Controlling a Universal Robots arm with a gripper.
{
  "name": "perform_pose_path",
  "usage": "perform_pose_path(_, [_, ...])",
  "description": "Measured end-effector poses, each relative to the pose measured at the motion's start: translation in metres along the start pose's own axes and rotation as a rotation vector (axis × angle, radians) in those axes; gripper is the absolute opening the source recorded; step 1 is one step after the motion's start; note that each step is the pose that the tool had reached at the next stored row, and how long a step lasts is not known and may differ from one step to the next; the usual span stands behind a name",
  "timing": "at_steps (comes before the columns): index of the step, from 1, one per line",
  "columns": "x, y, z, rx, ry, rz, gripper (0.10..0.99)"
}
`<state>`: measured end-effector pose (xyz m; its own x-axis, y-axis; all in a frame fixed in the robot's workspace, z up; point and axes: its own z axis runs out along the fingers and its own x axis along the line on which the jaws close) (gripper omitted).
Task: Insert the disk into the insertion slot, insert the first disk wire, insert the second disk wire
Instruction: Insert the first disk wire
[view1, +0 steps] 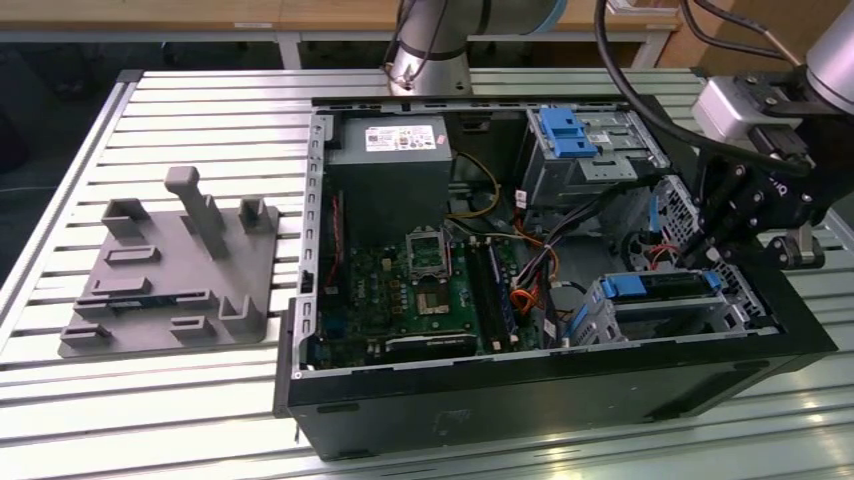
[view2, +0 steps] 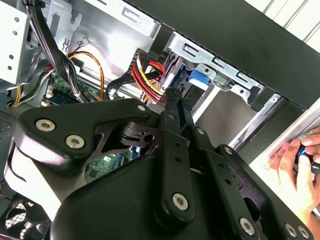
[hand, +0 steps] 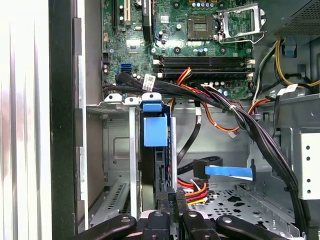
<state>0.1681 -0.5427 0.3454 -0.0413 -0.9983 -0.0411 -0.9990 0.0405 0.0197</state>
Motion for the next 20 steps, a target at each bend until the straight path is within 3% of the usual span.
perform_pose_path(20, [0.0014,-0.0002,0.0019,-0.002,0.0007,-0.039,0.165])
